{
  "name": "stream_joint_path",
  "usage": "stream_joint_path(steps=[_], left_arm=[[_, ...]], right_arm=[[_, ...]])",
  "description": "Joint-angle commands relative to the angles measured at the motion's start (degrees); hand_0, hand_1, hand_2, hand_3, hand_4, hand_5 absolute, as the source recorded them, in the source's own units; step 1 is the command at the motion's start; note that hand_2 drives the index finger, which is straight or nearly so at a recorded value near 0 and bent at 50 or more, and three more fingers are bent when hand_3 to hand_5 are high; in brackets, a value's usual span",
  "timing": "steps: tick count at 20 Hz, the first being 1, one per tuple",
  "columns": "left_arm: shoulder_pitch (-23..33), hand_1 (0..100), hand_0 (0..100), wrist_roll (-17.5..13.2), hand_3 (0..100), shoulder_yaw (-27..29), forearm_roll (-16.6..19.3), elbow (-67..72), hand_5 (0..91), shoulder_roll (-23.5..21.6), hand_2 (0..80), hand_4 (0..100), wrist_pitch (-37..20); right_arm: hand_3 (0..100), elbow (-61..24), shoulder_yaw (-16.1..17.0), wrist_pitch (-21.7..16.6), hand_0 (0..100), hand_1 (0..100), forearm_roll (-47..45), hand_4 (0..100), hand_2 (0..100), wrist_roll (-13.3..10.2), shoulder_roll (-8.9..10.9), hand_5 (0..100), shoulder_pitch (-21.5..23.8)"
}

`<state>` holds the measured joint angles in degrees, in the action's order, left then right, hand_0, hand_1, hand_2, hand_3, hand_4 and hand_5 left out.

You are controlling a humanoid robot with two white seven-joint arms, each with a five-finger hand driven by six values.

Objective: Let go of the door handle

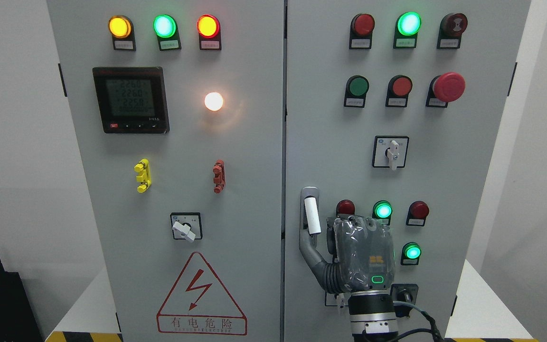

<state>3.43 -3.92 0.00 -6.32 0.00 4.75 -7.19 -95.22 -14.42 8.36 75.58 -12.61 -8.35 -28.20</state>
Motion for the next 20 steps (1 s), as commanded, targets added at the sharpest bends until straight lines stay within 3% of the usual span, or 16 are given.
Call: stream_joint_path(steps=[1,20], left_arm=[[0.0,39,12,0.0,0,-0.7,0.1,-0.9,0.0,0.0,0.0,0,0.0],[0.0,39,12,0.0,0,-0.7,0.0,-0.9,0.0,0.0,0.0,0,0.0]], right_arm=[[100,-0.1,0.5,0.1,51,46,0.0,100,100,0.0,0.0,97,0.0],[100,-0.6,1.8,-0.1,53,47,-0.3,100,100,-0.6,-0.09,97,0.7]])
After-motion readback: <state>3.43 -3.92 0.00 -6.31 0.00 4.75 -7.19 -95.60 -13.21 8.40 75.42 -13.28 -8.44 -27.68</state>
